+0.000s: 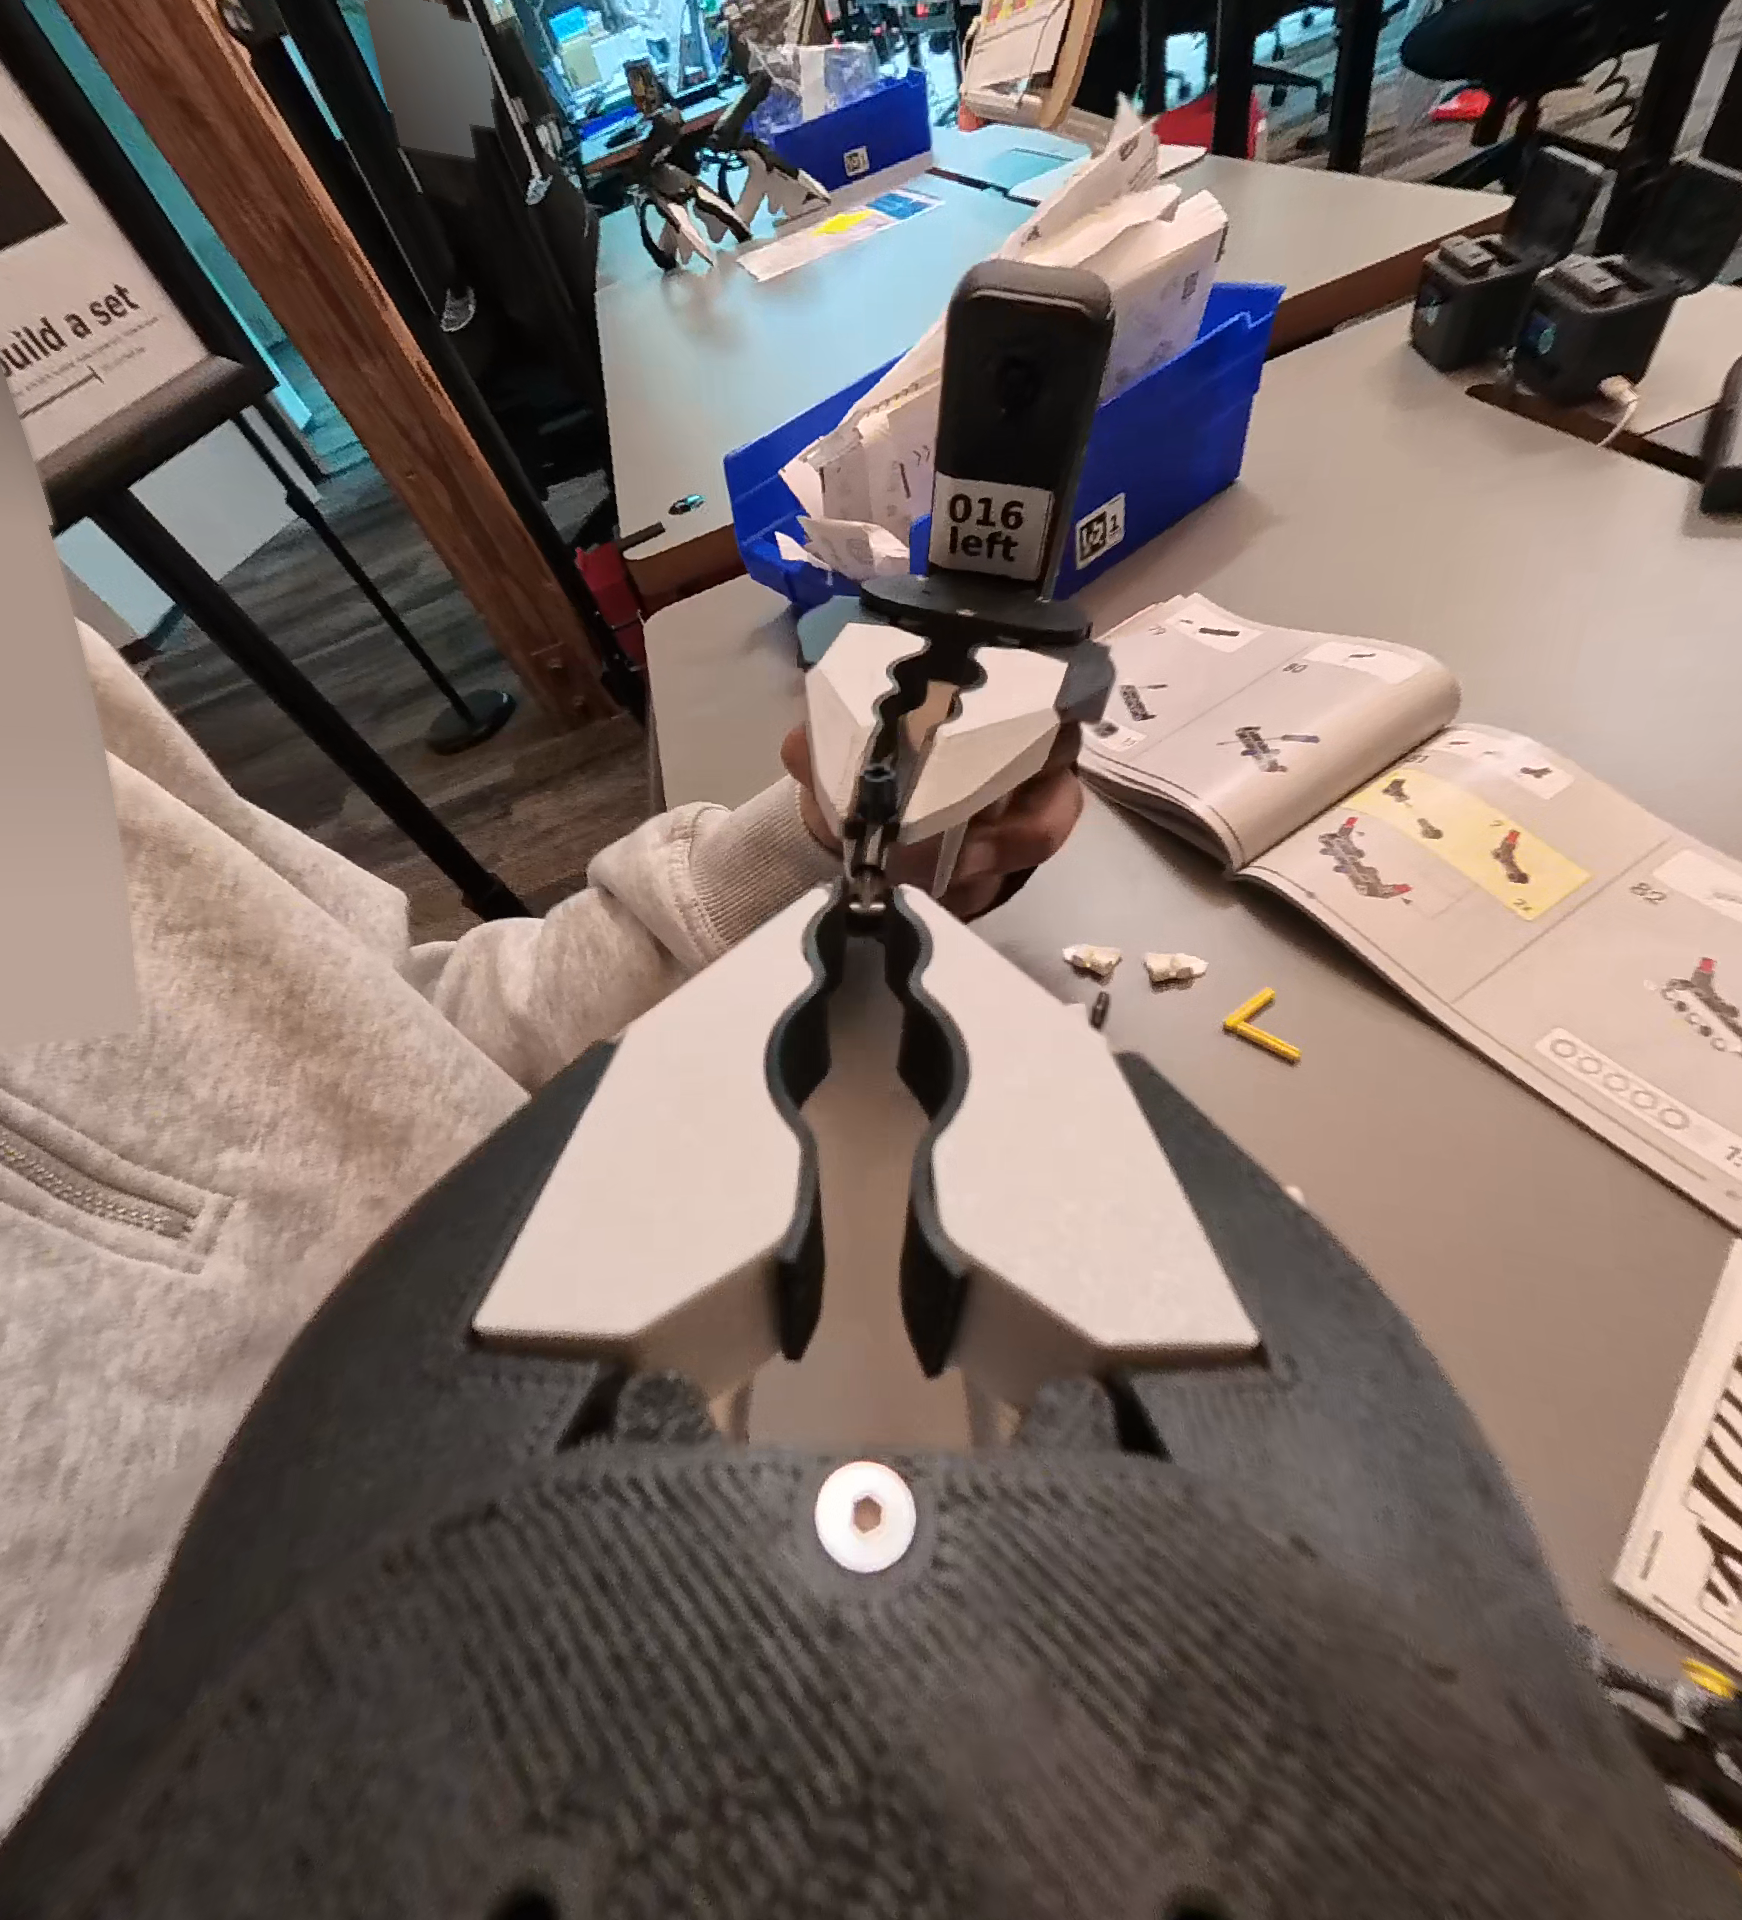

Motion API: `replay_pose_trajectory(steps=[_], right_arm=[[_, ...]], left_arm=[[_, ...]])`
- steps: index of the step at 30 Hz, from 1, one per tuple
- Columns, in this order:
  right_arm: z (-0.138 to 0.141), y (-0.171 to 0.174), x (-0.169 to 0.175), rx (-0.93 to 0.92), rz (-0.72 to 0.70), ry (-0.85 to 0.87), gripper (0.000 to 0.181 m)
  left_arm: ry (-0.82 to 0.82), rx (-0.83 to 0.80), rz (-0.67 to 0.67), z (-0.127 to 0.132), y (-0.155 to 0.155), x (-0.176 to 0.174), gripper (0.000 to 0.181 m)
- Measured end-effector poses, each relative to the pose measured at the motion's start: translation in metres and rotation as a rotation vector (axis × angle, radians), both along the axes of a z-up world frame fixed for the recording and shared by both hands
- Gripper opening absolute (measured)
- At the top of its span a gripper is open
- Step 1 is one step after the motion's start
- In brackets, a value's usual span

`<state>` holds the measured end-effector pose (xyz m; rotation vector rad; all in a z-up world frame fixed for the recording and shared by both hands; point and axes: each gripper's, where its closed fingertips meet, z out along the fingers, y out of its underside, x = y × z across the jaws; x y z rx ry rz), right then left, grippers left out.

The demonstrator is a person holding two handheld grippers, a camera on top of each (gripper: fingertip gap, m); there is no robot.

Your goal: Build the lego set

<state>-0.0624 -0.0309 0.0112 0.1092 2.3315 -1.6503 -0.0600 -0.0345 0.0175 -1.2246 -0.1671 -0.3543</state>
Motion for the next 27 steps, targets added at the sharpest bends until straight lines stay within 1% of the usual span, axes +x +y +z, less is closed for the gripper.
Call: replay_pose_trajectory(steps=[4,8,14,27], right_arm=[[-0.002,0.002,0.000,0.039,0.014,0.003,0.004],[-0.004,0.002,-0.006,0.061,-0.008,0.025,0.004],[-0.002,0.001,-0.008,0.018,-0.005,-0.009,0.004],[0.000,0.000,-0.011,-0.022,-0.043,0.098,0.004]], left_arm=[[-0.015,-0.019,-0.003,-0.002,0.002,-0.001,0.005],[-0.027,-0.033,0.023,-0.005,0.004,-0.006,0.005],[-0.028,-0.013,0.029,-0.003,0.004,-0.008,0.005],[-0.038,-0.017,0.043,-0.004,0.006,-0.011,0.006]])
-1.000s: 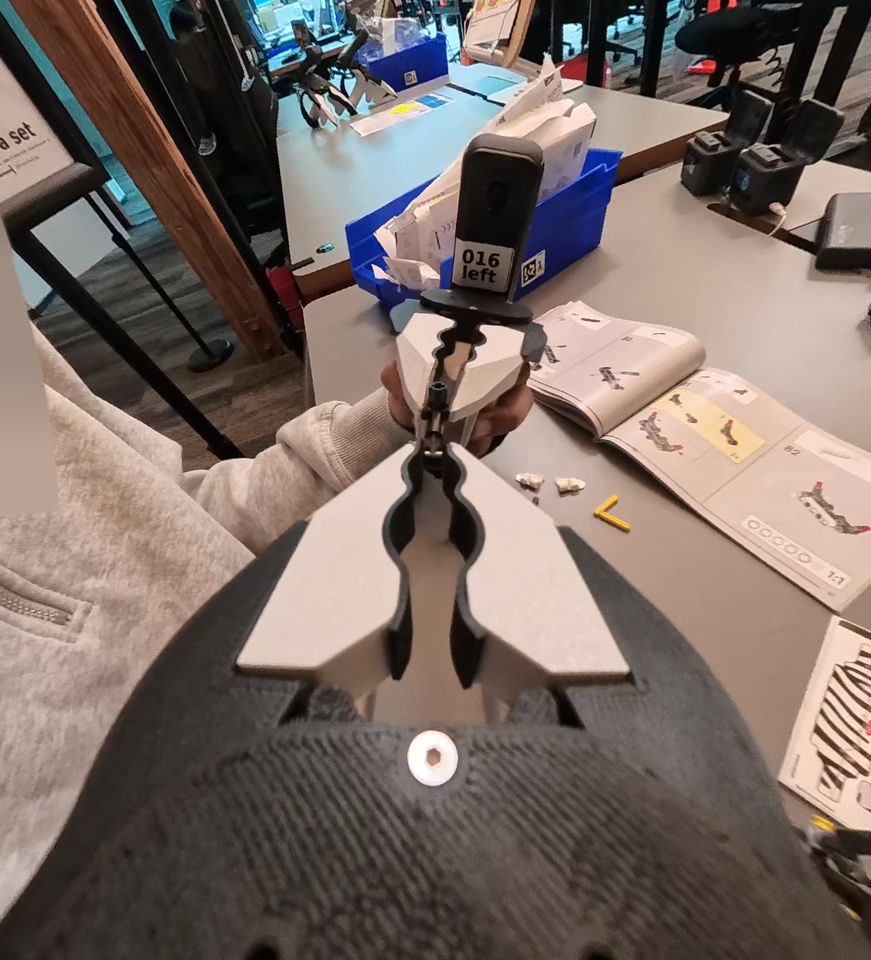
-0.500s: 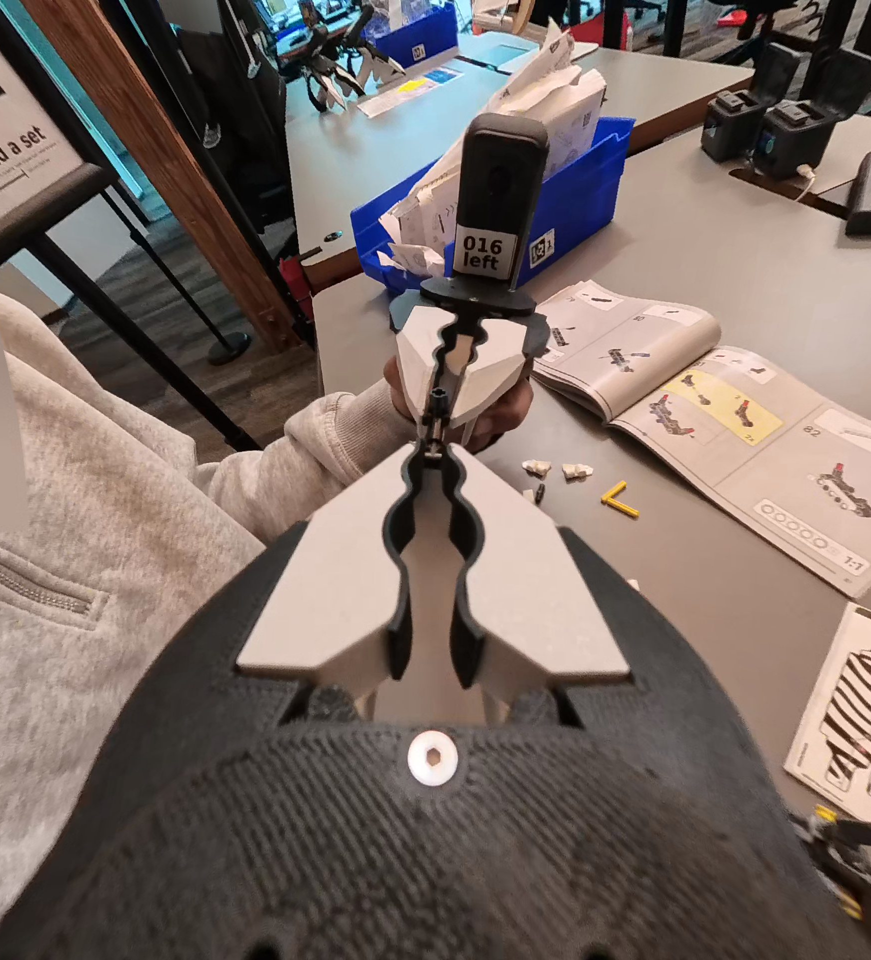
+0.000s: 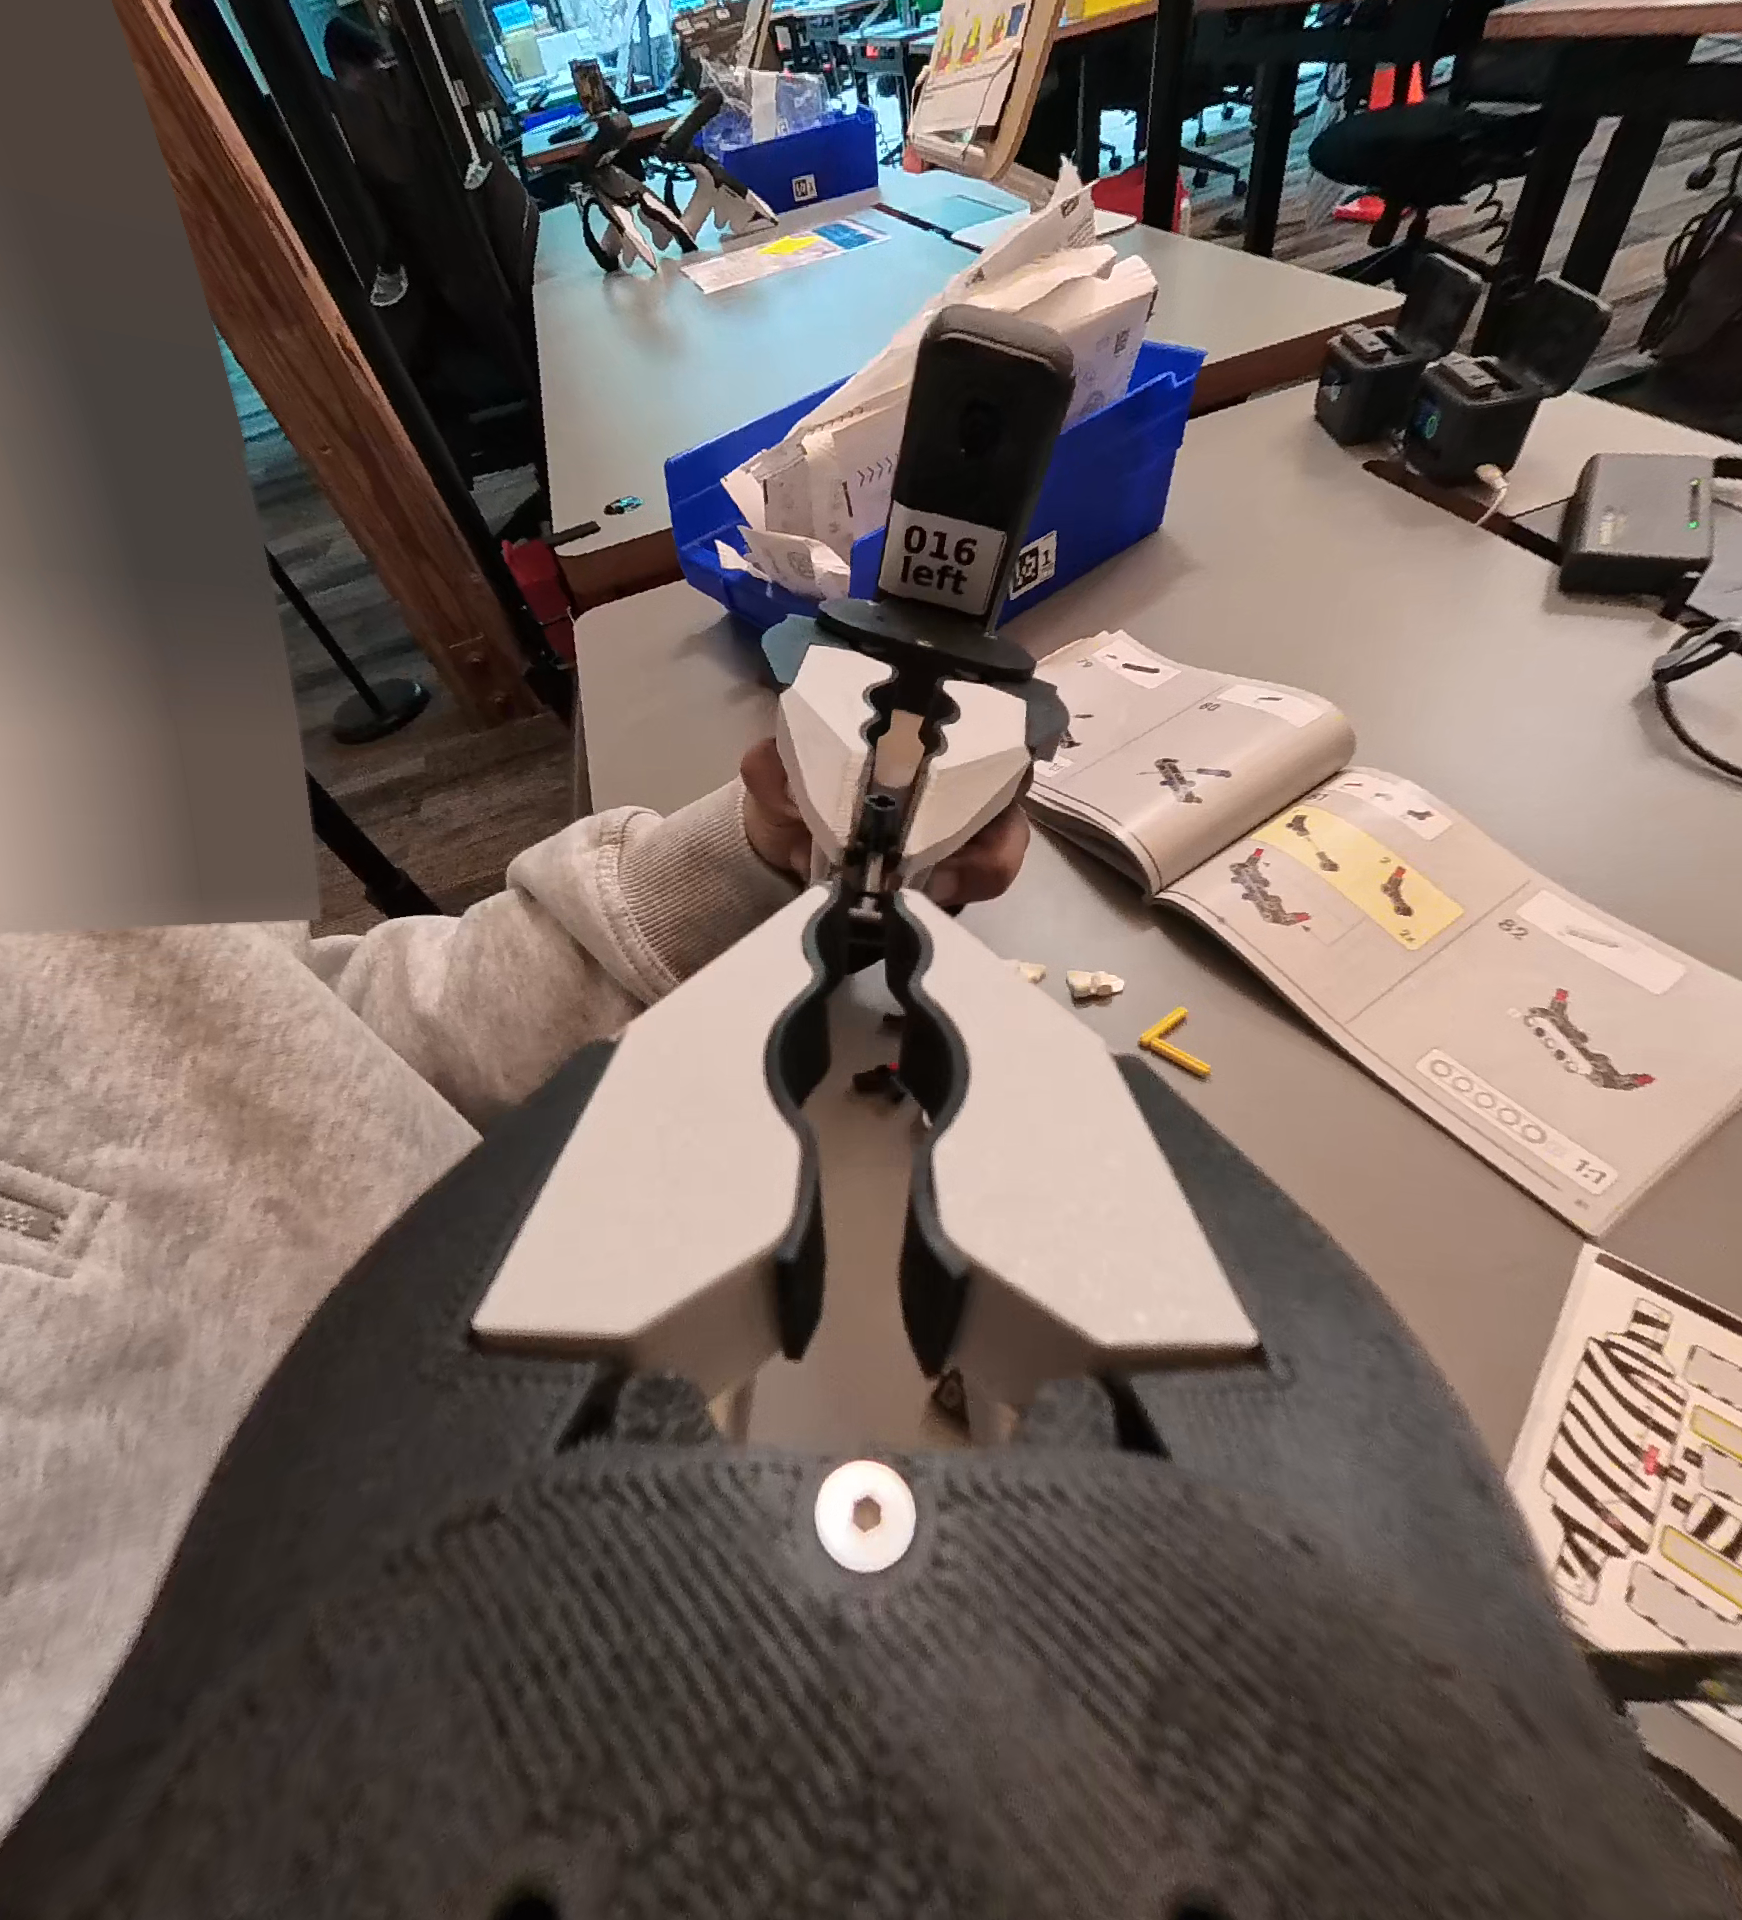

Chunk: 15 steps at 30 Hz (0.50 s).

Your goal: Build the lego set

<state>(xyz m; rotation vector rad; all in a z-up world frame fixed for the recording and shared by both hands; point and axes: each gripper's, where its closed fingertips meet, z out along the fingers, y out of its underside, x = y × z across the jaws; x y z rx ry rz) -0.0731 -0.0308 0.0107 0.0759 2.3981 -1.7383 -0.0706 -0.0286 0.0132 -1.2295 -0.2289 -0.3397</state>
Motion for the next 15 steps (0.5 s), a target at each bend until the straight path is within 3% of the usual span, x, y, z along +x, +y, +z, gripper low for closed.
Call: replay_pose_trajectory(steps=[10,15], right_arm=[[-0.004,0.000,-0.004,0.007,-0.022,0.035,0.004],[-0.005,-0.002,-0.014,-0.021,-0.105,0.130,0.006]], left_arm=[[-0.004,-0.027,0.027,-0.004,0.002,-0.004,0.005],[0.014,-0.051,0.093,-0.007,-0.001,-0.013,0.005]])
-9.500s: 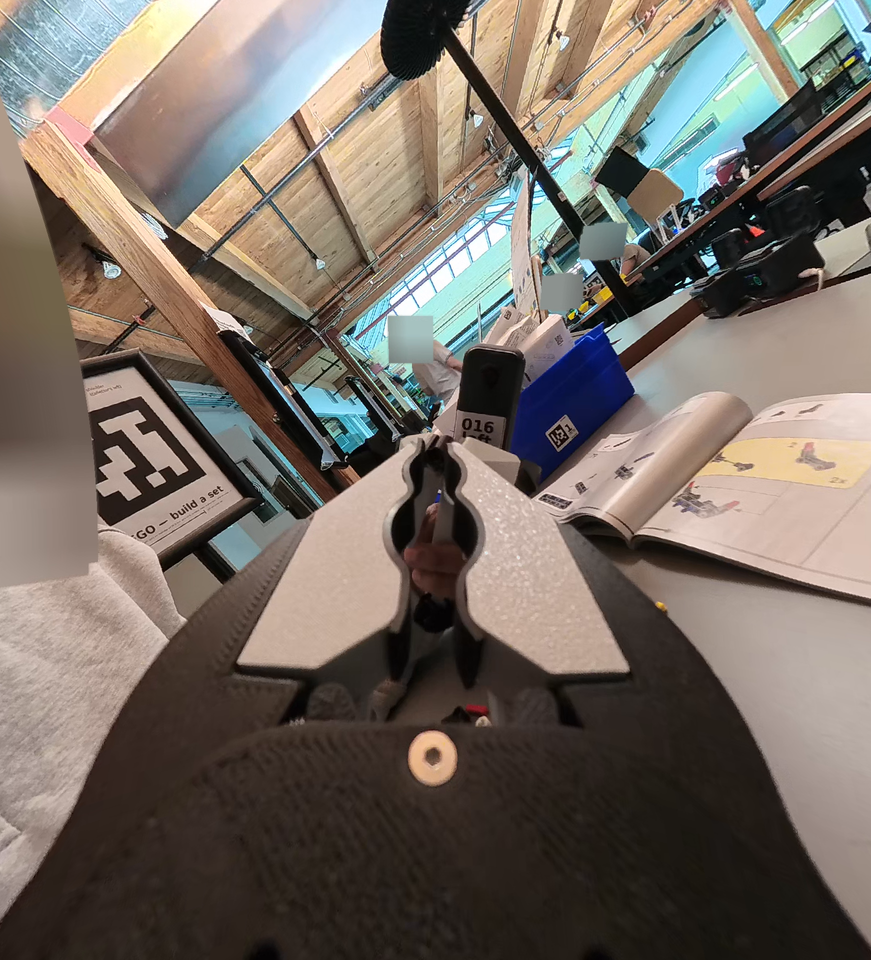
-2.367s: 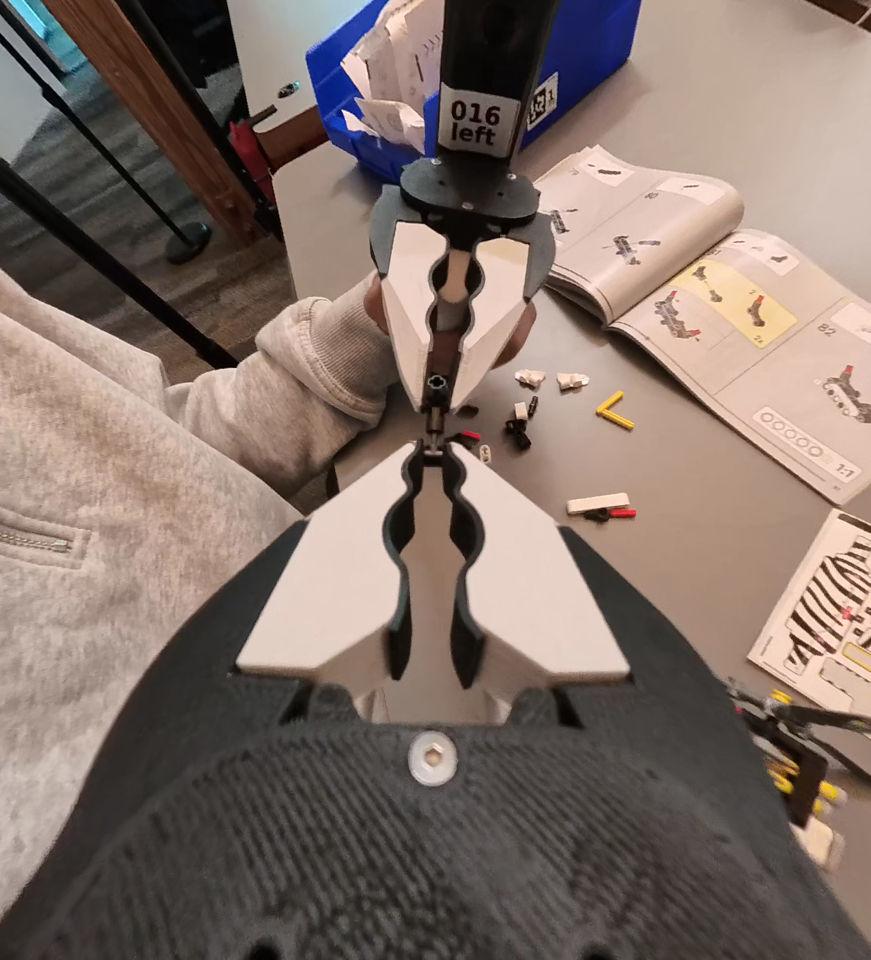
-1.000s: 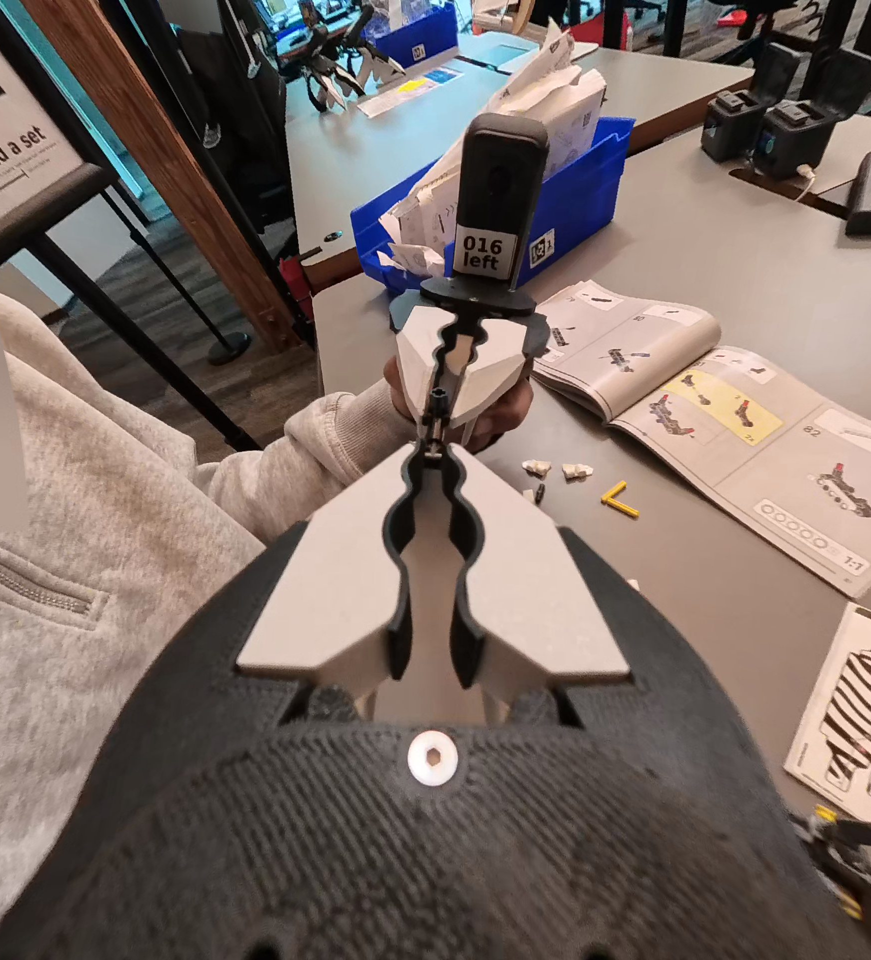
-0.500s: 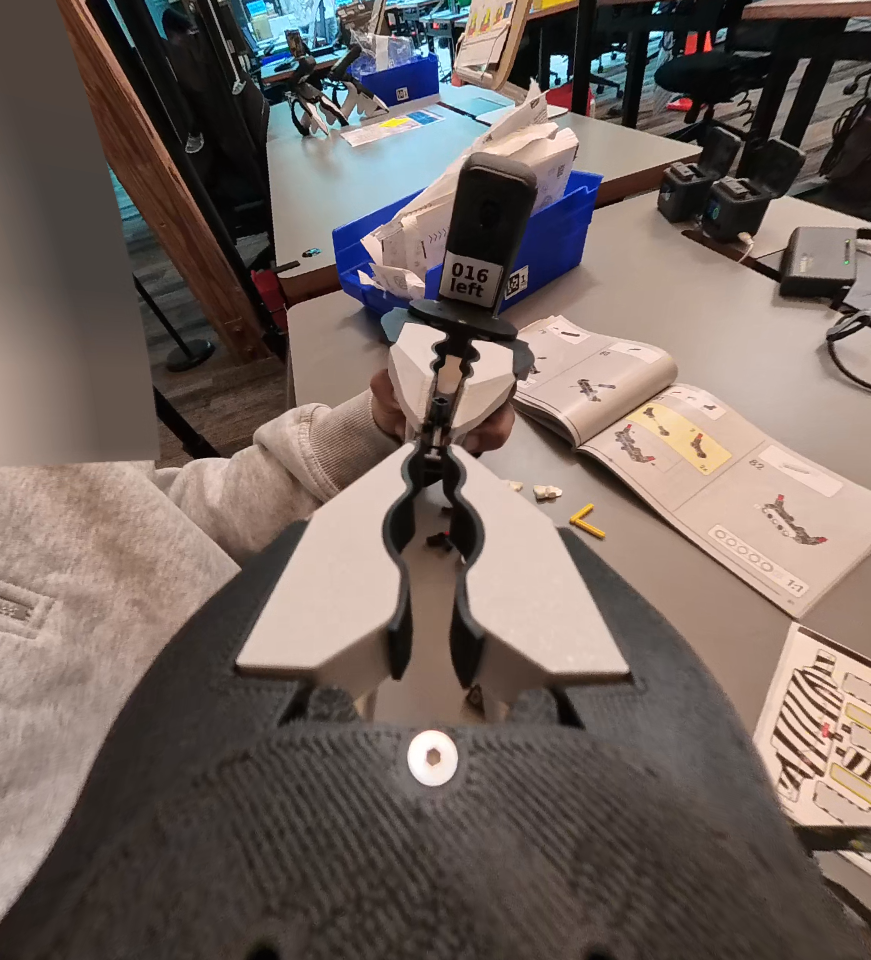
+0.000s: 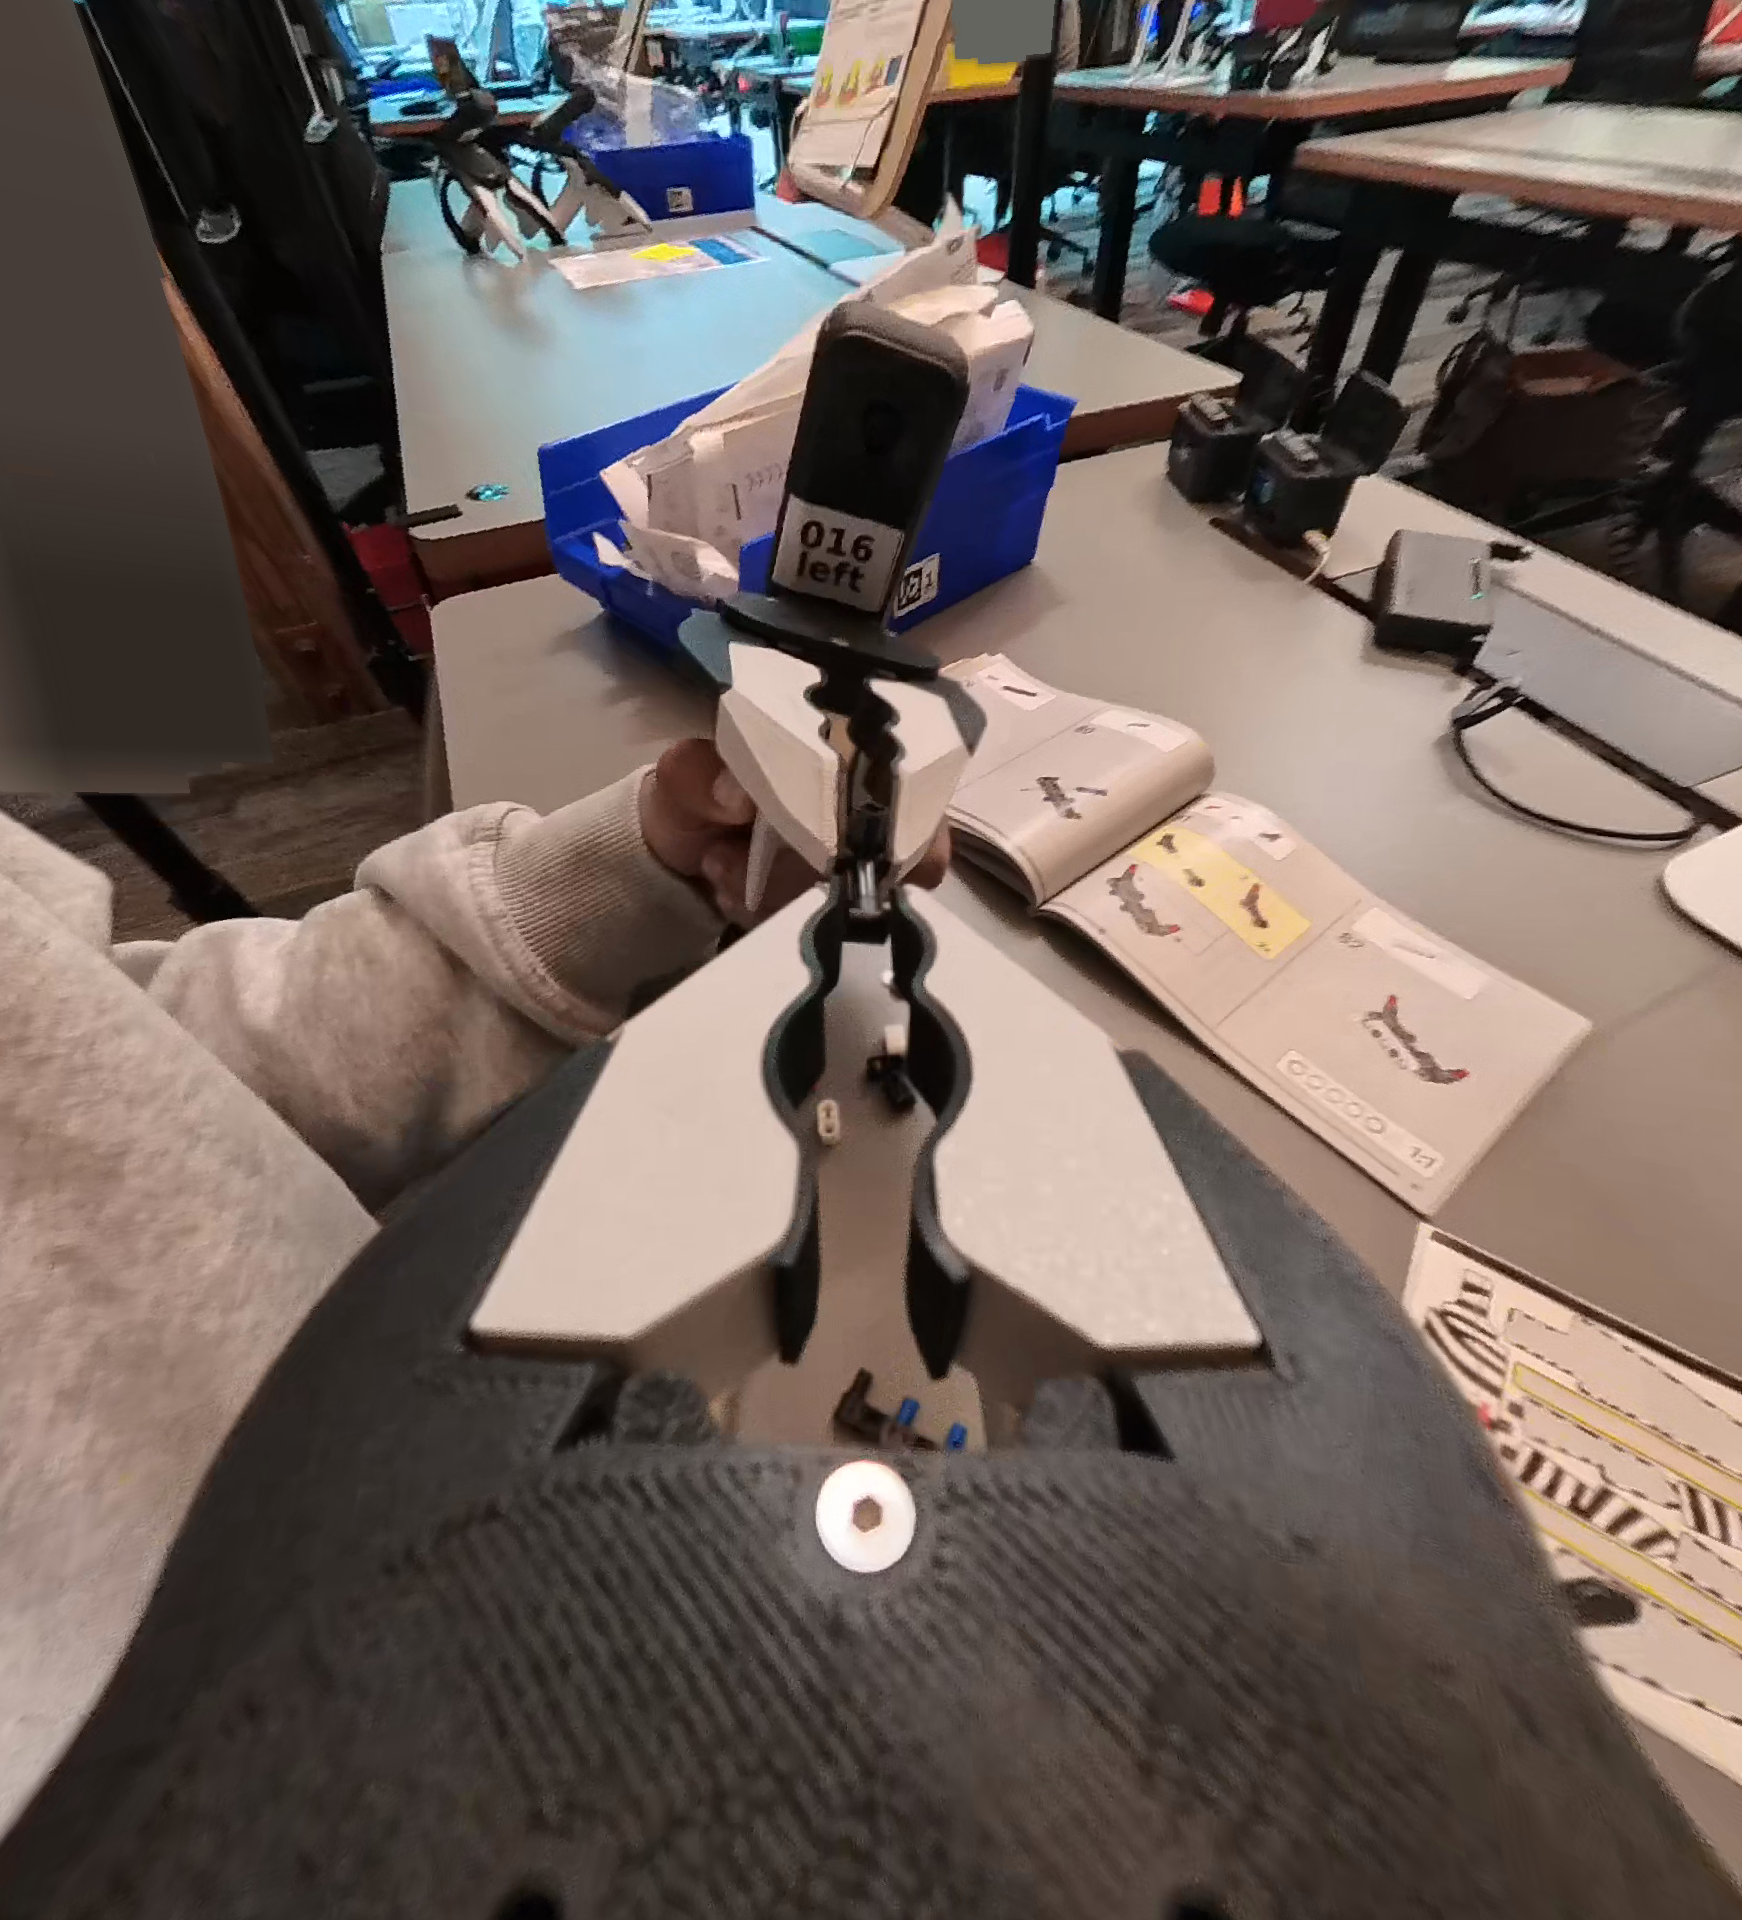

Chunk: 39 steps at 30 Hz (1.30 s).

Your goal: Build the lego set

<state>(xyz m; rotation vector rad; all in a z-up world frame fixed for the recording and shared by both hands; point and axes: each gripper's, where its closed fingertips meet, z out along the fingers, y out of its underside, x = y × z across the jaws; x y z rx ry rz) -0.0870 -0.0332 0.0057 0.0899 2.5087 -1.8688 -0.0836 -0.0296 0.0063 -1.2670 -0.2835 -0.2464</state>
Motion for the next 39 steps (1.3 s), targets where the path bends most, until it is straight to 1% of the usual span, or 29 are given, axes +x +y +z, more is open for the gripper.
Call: replay_pose_trajectory(steps=[1,3,5,7,10,13,15,16,18,19,21,22,27,31,33,34,36,37,39], right_arm=[[0.004,0.000,0.000,-0.023,-0.008,0.005,0.009],[0.014,0.003,-0.001,-0.088,-0.032,-0.001,0.025],[0.018,0.011,-0.005,-0.126,-0.062,-0.025,0.027],[0.013,0.019,-0.008,-0.136,-0.087,-0.060,0.026],[-0.012,0.030,-0.007,-0.101,-0.126,-0.117,0.026],[-0.051,0.036,0.001,-0.015,-0.162,-0.146,0.026],[-0.079,0.039,0.009,0.048,-0.179,-0.133,0.025],[-0.090,0.040,0.016,0.061,-0.171,-0.108,0.021],[-0.096,0.040,0.034,0.000,-0.108,0.006,0.004],[-0.097,0.039,0.043,-0.030,-0.074,0.064,0.000],[-0.097,0.035,0.051,-0.034,-0.044,0.152,0.000],[-0.099,0.033,0.052,-0.024,-0.033,0.164,0.000],[-0.123,0.023,0.046,0.129,-0.005,0.033,0.002],[-0.127,0.022,0.043,0.151,-0.004,-0.017,0.000],[-0.127,0.022,0.044,0.153,-0.004,-0.008,0.000],[-0.129,0.021,0.044,0.159,-0.003,-0.005,0.000],[-0.132,0.020,0.045,0.181,0.003,-0.004,0.000],[-0.134,0.020,0.045,0.192,0.006,-0.005,0.000],[-0.137,0.019,0.046,0.211,0.011,-0.006,0.000]], left_arm=[[-0.002,-0.015,0.019,-0.002,0.000,-0.003,0.005],[-0.018,-0.048,0.053,-0.008,-0.002,-0.009,0.005],[-0.018,-0.034,0.067,-0.006,-0.006,-0.010,0.005],[-0.011,-0.006,0.084,-0.002,-0.011,-0.011,0.005],[-0.011,0.018,0.116,0.001,-0.017,-0.014,0.005],[-0.012,0.035,0.137,0.003,-0.020,-0.017,0.005],[-0.009,0.047,0.143,0.004,-0.022,-0.018,0.005],[-0.007,0.052,0.146,0.005,-0.023,-0.018,0.005],[-0.008,0.055,0.159,0.005,-0.025,-0.020,0.005],[-0.013,0.053,0.166,0.004,-0.025,-0.021,0.005],[-0.021,0.051,0.169,0.003,-0.026,-0.023,0.005],[-0.019,0.051,0.168,0.003,-0.025,-0.023,0.005],[-0.006,0.041,0.188,0.002,-0.026,-0.024,0.005],[0.018,0.086,0.224,0.009,-0.036,-0.025,0.004],[0.016,0.121,0.303,0.013,-0.048,-0.032,0.005],[-0.003,0.113,0.403,0.011,-0.058,-0.044,0.005],[-0.067,0.074,0.693,-0.002,-0.091,-0.074,0.006],[-0.076,0.091,0.782,-0.003,-0.106,-0.078,0.006],[-0.083,0.190,0.871,0.003,-0.133,-0.075,0.005]])
